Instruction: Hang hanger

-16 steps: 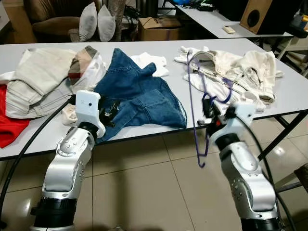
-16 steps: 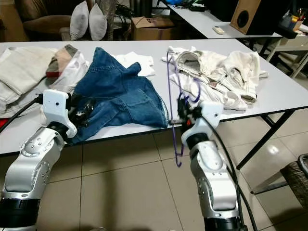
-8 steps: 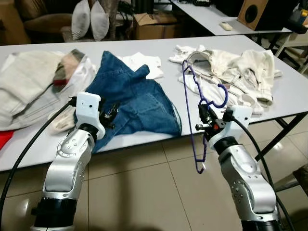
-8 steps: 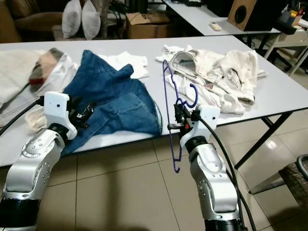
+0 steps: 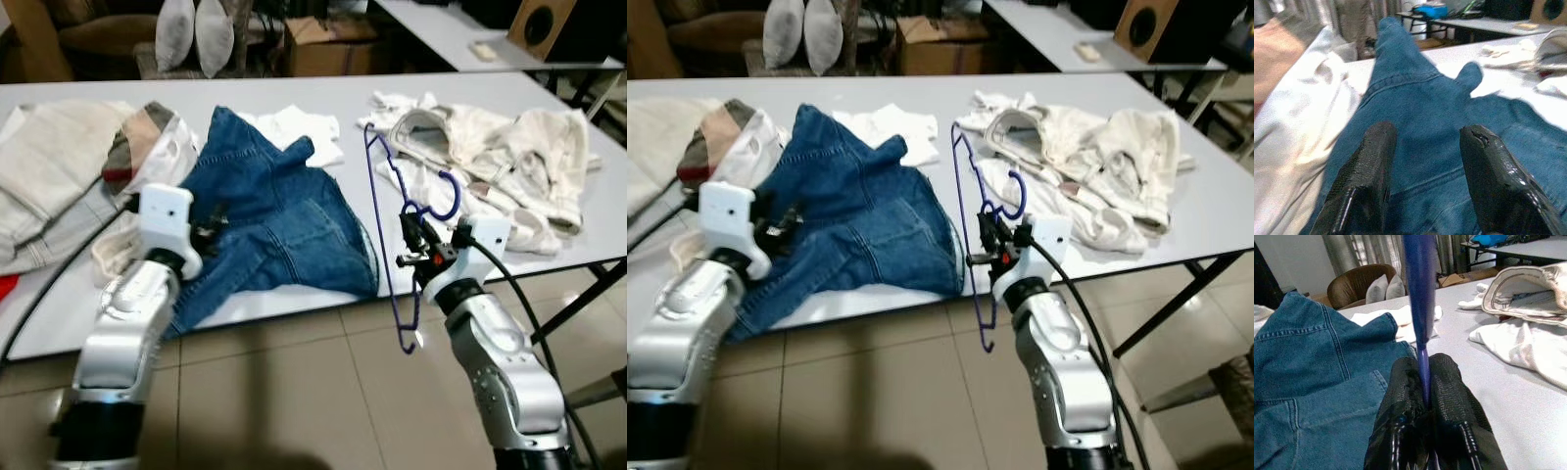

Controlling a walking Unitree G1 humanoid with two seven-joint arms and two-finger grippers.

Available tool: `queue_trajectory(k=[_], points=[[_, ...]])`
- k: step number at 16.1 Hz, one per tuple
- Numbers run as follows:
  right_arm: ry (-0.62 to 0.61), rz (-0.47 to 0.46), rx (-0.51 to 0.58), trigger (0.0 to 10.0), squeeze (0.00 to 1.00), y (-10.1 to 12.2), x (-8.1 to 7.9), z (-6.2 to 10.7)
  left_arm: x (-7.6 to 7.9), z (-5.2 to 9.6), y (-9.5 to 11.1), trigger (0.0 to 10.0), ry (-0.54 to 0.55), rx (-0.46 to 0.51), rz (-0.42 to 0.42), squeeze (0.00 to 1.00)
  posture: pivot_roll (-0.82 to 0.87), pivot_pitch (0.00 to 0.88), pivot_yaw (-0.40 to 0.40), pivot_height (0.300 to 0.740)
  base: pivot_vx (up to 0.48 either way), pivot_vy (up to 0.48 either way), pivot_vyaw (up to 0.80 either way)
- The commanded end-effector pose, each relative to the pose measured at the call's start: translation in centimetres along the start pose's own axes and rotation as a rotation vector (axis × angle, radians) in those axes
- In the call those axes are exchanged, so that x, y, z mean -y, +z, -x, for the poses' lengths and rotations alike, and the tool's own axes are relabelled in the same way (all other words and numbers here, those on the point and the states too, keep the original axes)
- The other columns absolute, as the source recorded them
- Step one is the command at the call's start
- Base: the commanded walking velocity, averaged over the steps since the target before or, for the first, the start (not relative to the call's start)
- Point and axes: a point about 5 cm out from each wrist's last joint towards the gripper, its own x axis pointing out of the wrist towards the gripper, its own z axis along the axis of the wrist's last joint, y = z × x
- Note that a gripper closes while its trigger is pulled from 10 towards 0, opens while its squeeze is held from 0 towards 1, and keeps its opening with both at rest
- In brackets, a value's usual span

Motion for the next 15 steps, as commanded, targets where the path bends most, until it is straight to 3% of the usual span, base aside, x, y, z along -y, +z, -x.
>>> queue_trajectory(k=[1,4,7,11,13,14,15], points=[[0.016,0.020,0.009,10.0,0.00,0.3,0.0,0.1,-0.7,0.2,-0.8,10.0,0.033,-0.047,-0.031,0.00,-0.05,0.000,-0.048,0.740,0.000,0.000,0.00],[0.027,0.026,0.000,10.0,0.00,0.2,0.0,0.1,-1.5,0.2,-1.2,10.0,0.066,-0.082,-0.068,0.00,-0.04,0.000,-0.050,0.740,0.000,0.000,0.00],[0.038,0.032,-0.012,10.0,0.00,0.1,0.0,0.1,-2.6,0.1,-2.9,10.0,0.087,-0.193,-0.124,0.00,-0.04,0.000,-0.053,0.740,0.000,0.000,0.00],[0.046,0.068,-0.059,10.0,0.00,-0.5,0.5,0.3,-2.2,0.3,-5.3,10.0,0.030,-0.366,-0.127,0.00,-0.05,0.000,-0.054,0.740,0.000,0.000,0.00],[0.065,0.134,-0.136,10.0,0.00,-0.9,1.8,0.7,-0.5,0.2,-6.4,10.0,-0.104,-0.458,-0.089,0.00,-0.04,0.000,-0.059,0.740,0.000,0.000,0.00],[0.064,0.166,-0.168,10.0,0.00,-1.0,2.9,0.9,1.2,-0.6,-5.8,10.0,-0.210,-0.447,-0.071,0.00,-0.04,0.000,-0.059,0.740,0.000,0.000,0.00],[0.060,0.174,-0.173,10.0,0.00,-0.9,3.2,0.9,1.6,-1.0,-5.6,10.0,-0.232,-0.441,-0.070,0.00,-0.05,0.000,-0.060,0.740,0.000,0.000,0.00]])
